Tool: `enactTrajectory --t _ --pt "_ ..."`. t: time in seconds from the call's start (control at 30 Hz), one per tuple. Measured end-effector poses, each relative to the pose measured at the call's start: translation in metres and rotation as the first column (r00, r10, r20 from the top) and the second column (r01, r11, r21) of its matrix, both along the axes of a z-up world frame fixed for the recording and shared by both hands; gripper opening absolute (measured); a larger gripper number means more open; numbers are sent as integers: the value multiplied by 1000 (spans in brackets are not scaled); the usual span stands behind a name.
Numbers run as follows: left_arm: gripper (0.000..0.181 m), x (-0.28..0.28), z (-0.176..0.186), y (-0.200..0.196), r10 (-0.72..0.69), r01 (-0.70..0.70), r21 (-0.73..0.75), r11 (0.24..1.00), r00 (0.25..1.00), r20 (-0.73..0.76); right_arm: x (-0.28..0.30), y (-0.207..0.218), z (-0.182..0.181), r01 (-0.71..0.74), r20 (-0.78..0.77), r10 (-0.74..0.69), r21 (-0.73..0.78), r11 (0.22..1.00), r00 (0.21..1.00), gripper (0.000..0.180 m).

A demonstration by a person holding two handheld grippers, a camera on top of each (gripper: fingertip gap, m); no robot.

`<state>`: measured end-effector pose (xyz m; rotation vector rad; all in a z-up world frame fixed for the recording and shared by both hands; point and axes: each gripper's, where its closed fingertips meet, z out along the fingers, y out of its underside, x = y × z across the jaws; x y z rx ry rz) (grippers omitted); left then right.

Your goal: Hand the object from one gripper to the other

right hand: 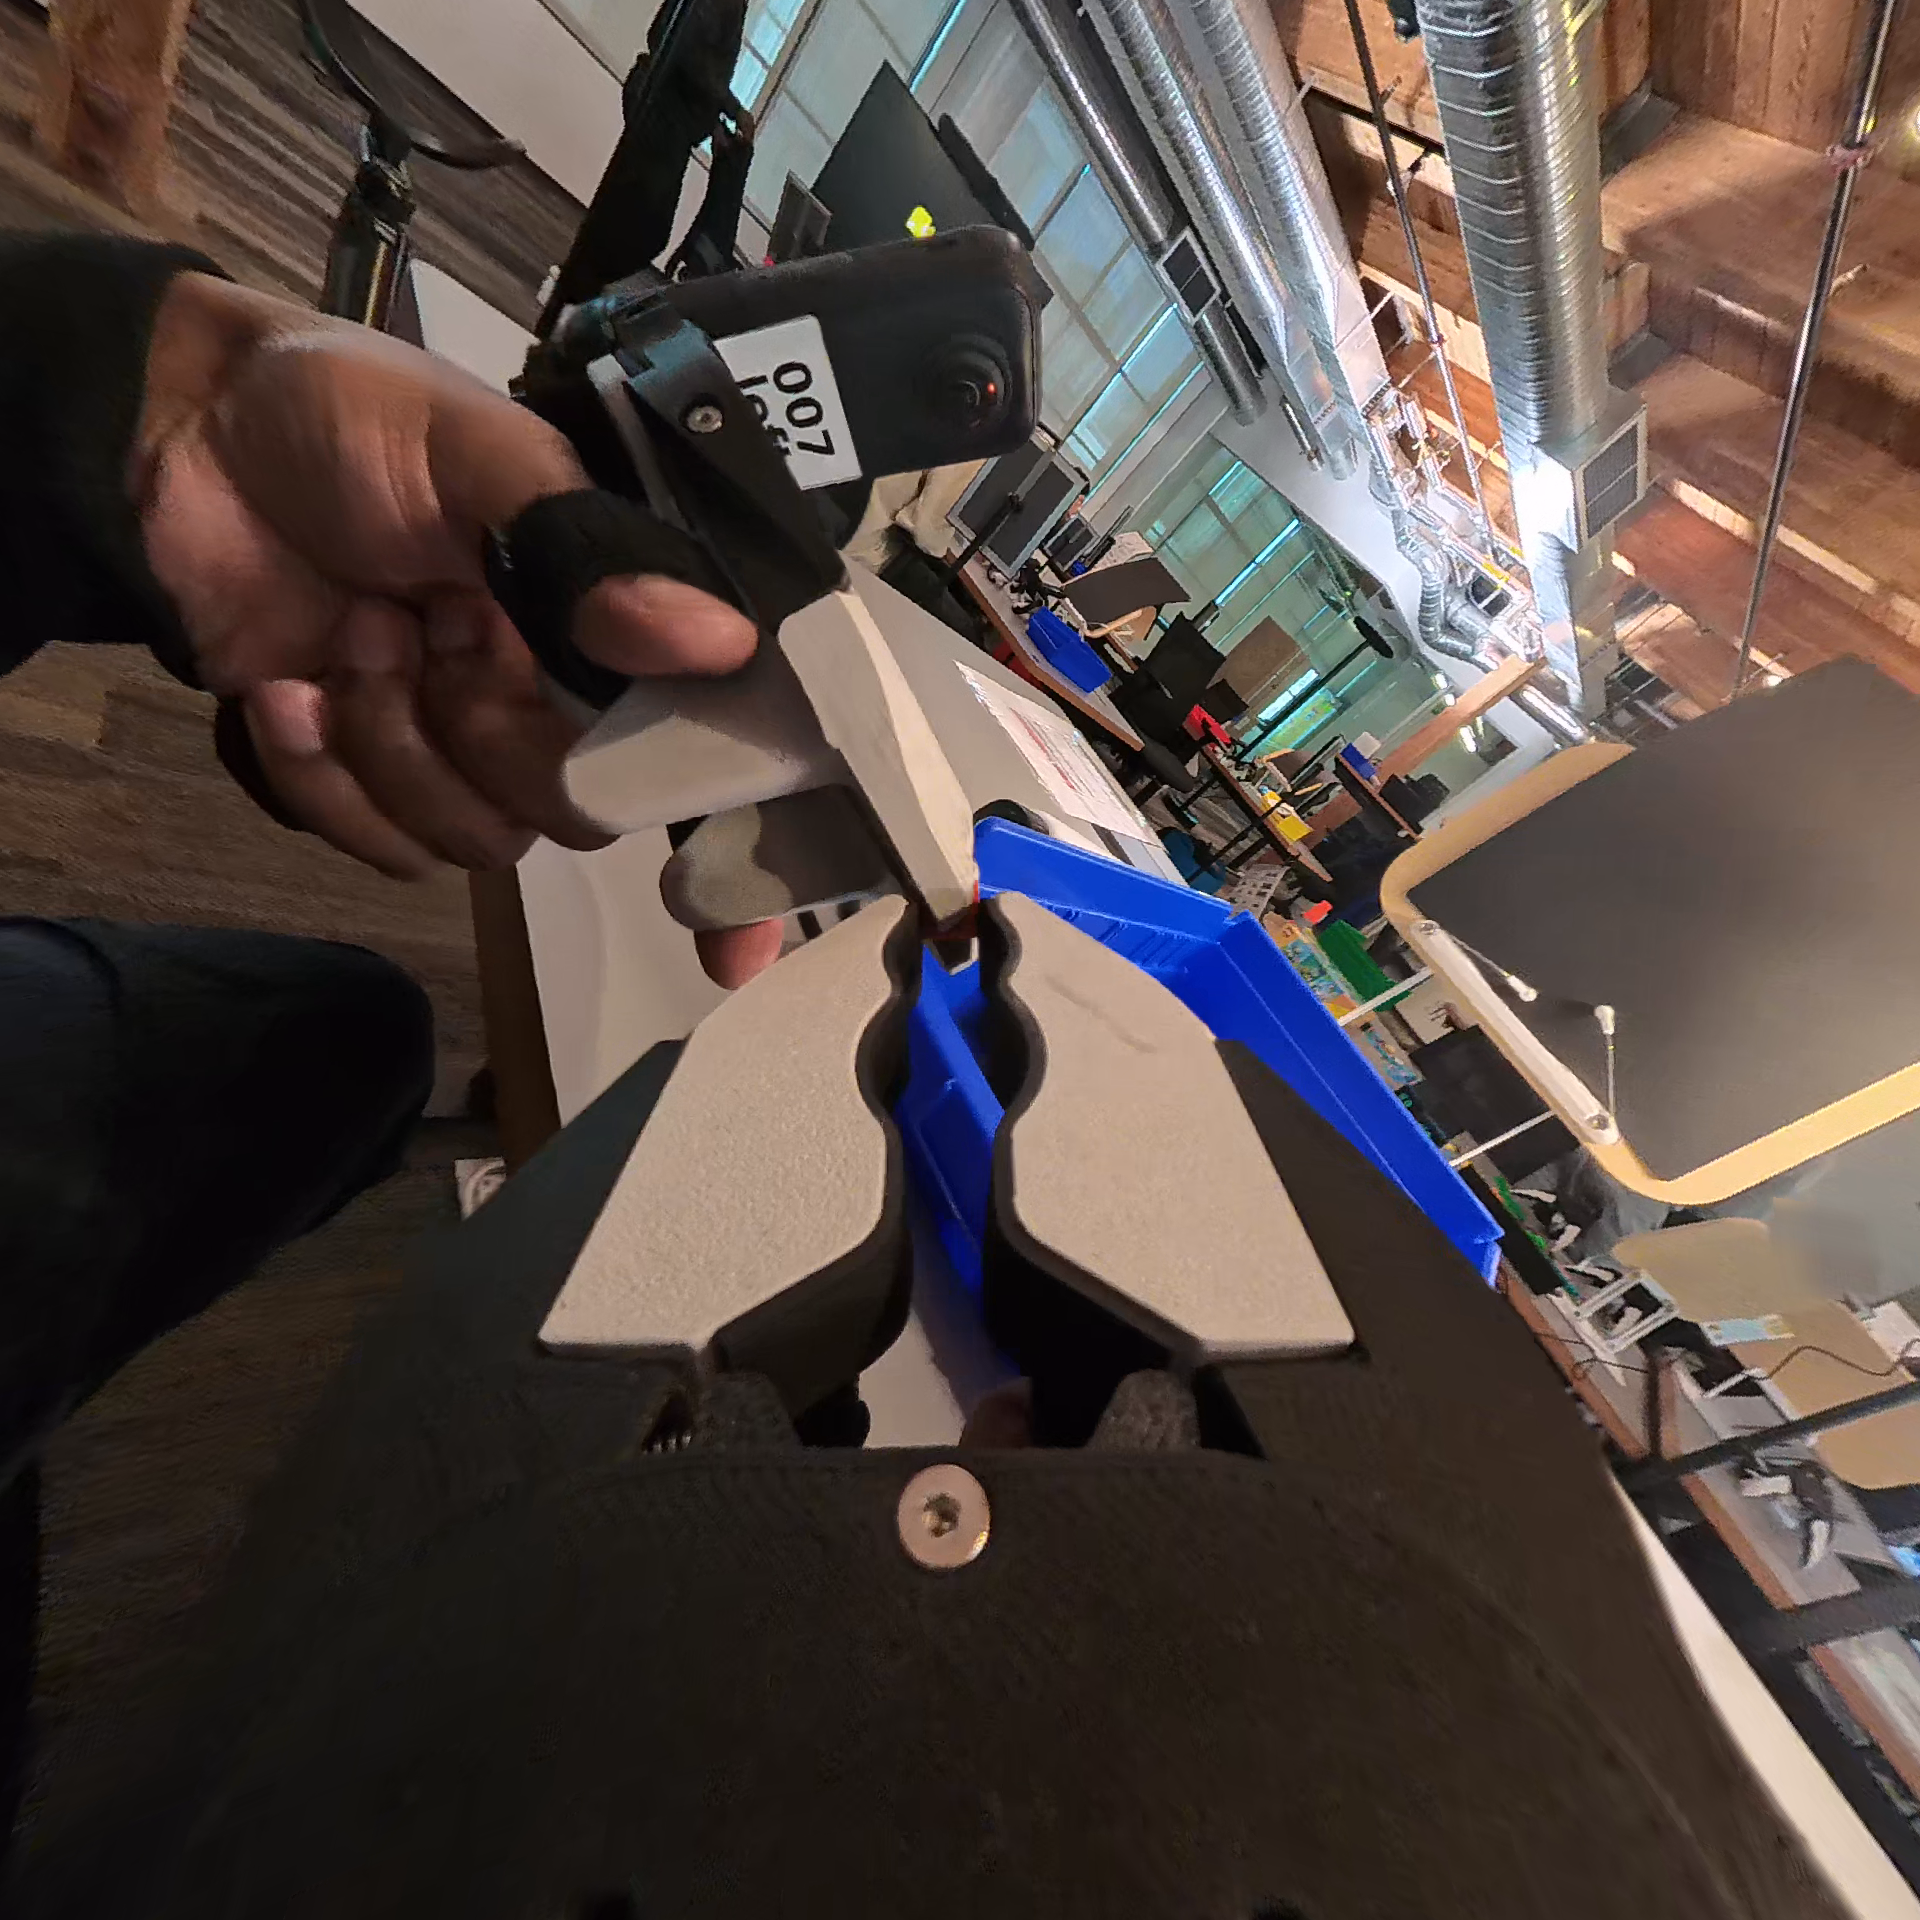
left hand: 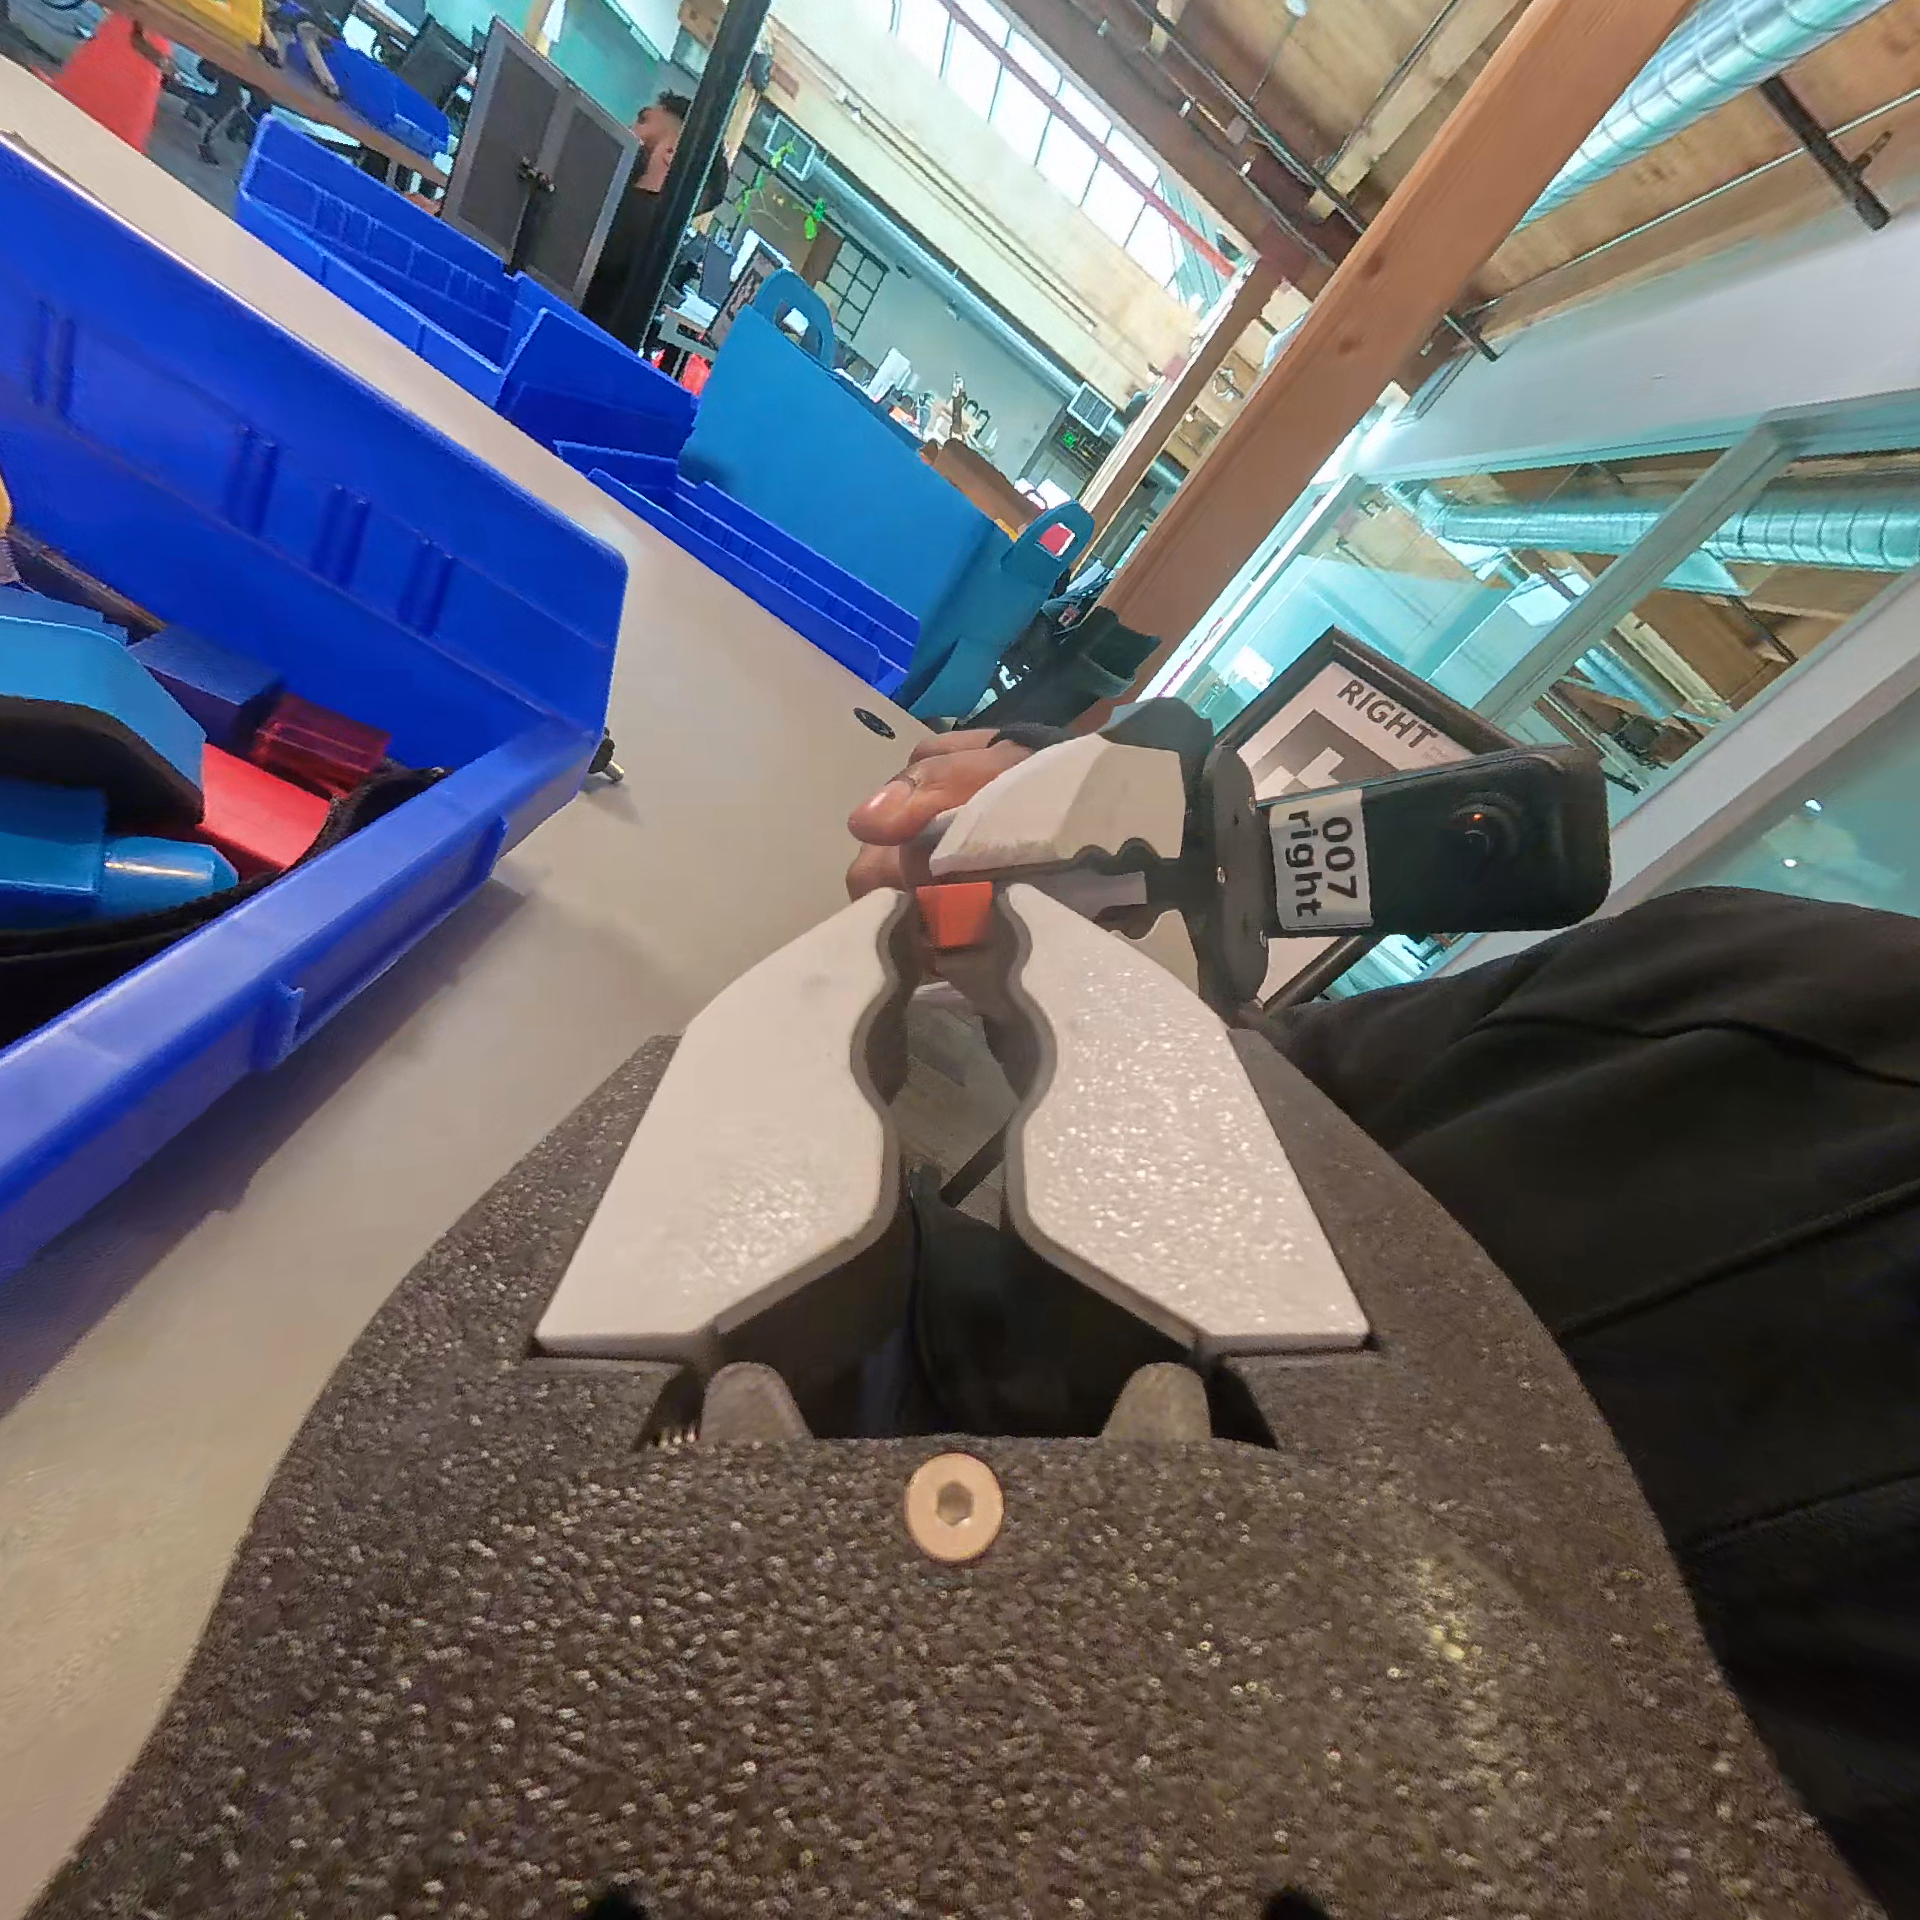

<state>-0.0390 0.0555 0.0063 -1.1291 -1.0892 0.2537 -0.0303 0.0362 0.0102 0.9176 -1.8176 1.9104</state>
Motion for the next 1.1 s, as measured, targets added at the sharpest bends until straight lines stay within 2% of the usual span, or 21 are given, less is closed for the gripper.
enactTrajectory --t 0.13,0.27,0.37,0.57,0.7,1.0,1.1 --pt "14 -1 4 -2 28 -34 -71 997 996 -85 -1 0 3 -5 78 4 12 1000 997 16" --pt "13 3 17 -13 111 -158 -190 969 965 -239 -3 3 8 -77 299 51 78 994 953 24" --pt "13 6 26 -25 176 -276 -264 924 922 -346 -6 4 14 -155 493 86 100 983 866 25" --pt "13 13 45 -32 232 -477 -371 797 808 -541 -17 1 22 -289 793 104 94 953 600 24" --pt "13 19 52 -25 203 -547 -431 718 757 -622 -19 2 23 -304 838 88 96 948 538 24" --pt "13 16 40 -23 161 -568 -528 632 762 -627 -9 6 25 -392 897 96 91 916 431 24" --pt "13 15 38 -26 159 -593 -561 577 756 -635 -10 5 26 -406 907 90 94 909 411 24"
